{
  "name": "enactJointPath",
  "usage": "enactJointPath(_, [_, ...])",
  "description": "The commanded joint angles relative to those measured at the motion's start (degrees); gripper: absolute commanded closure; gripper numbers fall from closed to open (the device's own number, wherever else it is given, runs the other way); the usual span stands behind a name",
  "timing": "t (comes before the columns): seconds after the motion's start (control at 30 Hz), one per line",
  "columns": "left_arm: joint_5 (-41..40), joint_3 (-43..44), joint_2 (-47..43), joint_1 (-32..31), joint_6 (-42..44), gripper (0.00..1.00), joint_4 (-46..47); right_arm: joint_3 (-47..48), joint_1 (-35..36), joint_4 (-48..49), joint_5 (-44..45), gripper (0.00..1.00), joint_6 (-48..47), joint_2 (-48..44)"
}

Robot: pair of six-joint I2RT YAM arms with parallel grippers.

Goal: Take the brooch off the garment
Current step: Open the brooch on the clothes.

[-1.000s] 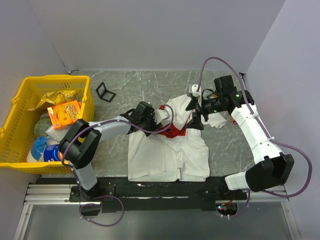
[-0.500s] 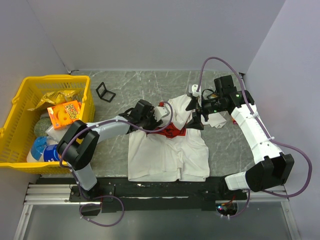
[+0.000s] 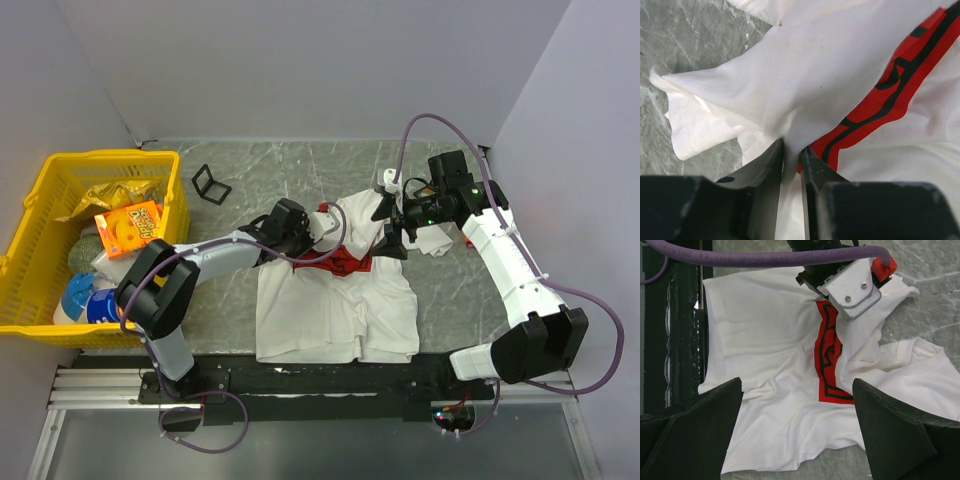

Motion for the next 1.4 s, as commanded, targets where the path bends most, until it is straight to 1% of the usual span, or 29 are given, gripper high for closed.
enactJointPath(0.0, [-0.2, 3.1, 0.4, 0.3, -0.6, 0.83, -0.6, 1.0, 0.5, 1.2, -0.5, 0.03, 0.9, 0.3])
enactJointPath(0.07, [1.1, 4.3, 0.4, 0.9, -0.6, 0.92, -2.4, 2.4, 1.3, 0.6, -0.4, 0.03, 0.7, 0.9])
enactJointPath(0.1, [2.0, 4.9, 0.4, 1.1, -0.8, 0.99, -3.0, 3.0, 1.7, -0.3, -0.1, 0.03, 0.6, 1.2])
enactJointPath(0.2, [7.1, 7.8, 0.9, 3.3, -1.6, 0.99, -6.5, 5.2, 3.5, -1.2, 0.4, 0.03, -0.1, 2.1])
enactJointPath(0.23, [10.0, 9.6, 1.4, 4.6, -2.0, 0.99, -8.5, 5.6, 4.0, -1.2, 0.5, 0.03, -0.1, 2.2])
enactJointPath(0.3, [12.8, 10.9, 1.8, 5.8, -3.0, 0.99, -9.7, 5.8, 5.3, -1.2, 0.0, 0.03, -0.1, 2.7])
enactJointPath(0.4, [19.8, 12.1, 1.8, 8.0, -3.5, 0.99, -10.9, 6.5, 6.4, -1.9, -2.6, 0.05, -1.0, 3.8])
enactJointPath(0.43, [21.6, 12.9, 2.0, 8.8, -3.0, 0.99, -11.5, 7.2, 6.3, -2.6, -5.4, 0.07, -2.1, 4.2])
enactJointPath(0.47, [25.4, 13.4, 2.3, 9.1, -2.4, 0.99, -13.9, 7.6, 6.4, -4.0, -6.7, 0.07, -2.8, 5.4])
enactJointPath(0.53, [28.4, 14.6, 2.3, 9.9, -0.6, 0.99, -15.8, 9.3, 6.7, -6.2, -9.4, 0.10, -5.1, 7.0])
enactJointPath(0.7, [39.3, 15.6, 1.2, 12.3, 2.7, 0.99, -20.3, 12.3, 7.9, -14.1, -9.2, 0.14, -10.9, 13.9])
enactJointPath(0.83, [44.6, 18.5, 2.2, 14.1, 5.0, 0.99, -25.0, 11.8, 9.2, -15.6, -9.9, 0.19, -13.8, 16.7])
enactJointPath(0.97, [47.5, 19.5, 3.6, 14.7, 4.7, 0.99, -26.1, 11.3, 11.5, -18.1, -11.2, 0.21, -17.5, 18.3])
enactJointPath(1.07, [49.8, 19.8, 4.3, 15.1, 4.4, 0.99, -26.3, 10.2, 12.4, -15.5, -11.4, 0.23, -16.4, 19.4])
enactJointPath(1.1, [50.6, 20.0, 4.4, 15.4, 4.6, 0.99, -26.5, 8.8, 12.4, -13.7, -11.6, 0.24, -13.2, 19.5])
enactJointPath(1.13, [51.8, 20.1, 4.6, 15.5, 4.8, 0.99, -26.8, 8.1, 12.4, -8.0, -11.5, 0.24, -10.6, 19.8])
enactJointPath(1.23, [52.8, 20.3, 4.3, 15.7, 5.4, 0.99, -27.4, 6.7, 12.4, -1.2, -10.2, 0.25, -4.1, 21.3])
enactJointPath(1.37, [55.0, 20.8, 3.8, 16.2, 5.7, 0.99, -28.7, 9.7, 12.4, -1.9, -9.5, 0.28, -2.3, 26.0])
